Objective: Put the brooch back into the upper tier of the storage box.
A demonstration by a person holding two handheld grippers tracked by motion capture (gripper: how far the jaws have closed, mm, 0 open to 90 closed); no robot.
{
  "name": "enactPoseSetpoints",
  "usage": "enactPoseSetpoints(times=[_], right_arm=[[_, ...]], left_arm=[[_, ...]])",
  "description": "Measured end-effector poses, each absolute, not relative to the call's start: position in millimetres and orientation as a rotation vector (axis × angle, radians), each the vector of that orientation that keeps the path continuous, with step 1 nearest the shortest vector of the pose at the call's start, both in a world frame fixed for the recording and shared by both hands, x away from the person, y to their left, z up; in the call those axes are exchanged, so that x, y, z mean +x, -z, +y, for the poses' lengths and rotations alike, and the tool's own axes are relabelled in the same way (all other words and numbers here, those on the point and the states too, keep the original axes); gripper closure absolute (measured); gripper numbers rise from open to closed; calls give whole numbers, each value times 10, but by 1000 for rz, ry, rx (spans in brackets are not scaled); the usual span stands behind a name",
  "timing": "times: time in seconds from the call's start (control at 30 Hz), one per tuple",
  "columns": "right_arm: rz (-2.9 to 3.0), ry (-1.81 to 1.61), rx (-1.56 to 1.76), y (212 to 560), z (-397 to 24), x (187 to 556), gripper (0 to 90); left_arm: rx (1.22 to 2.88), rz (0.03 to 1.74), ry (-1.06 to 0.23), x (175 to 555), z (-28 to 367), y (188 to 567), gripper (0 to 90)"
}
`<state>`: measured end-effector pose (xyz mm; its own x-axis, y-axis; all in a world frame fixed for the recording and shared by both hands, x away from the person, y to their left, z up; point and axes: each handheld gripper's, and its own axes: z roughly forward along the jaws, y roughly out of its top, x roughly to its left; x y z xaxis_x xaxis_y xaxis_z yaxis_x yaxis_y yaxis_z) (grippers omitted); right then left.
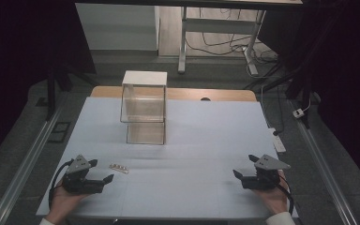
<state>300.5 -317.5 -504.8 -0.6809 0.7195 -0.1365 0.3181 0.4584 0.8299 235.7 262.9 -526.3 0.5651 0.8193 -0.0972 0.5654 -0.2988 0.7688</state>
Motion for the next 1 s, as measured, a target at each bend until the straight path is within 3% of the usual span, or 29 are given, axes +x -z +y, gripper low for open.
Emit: enactPoseSetpoints(times=[1.0], right_arm=[[2265,-1157,847,5066,-3165,3013,210]], left_arm=[[1998,1102,-406,2380,2654,5194,128]])
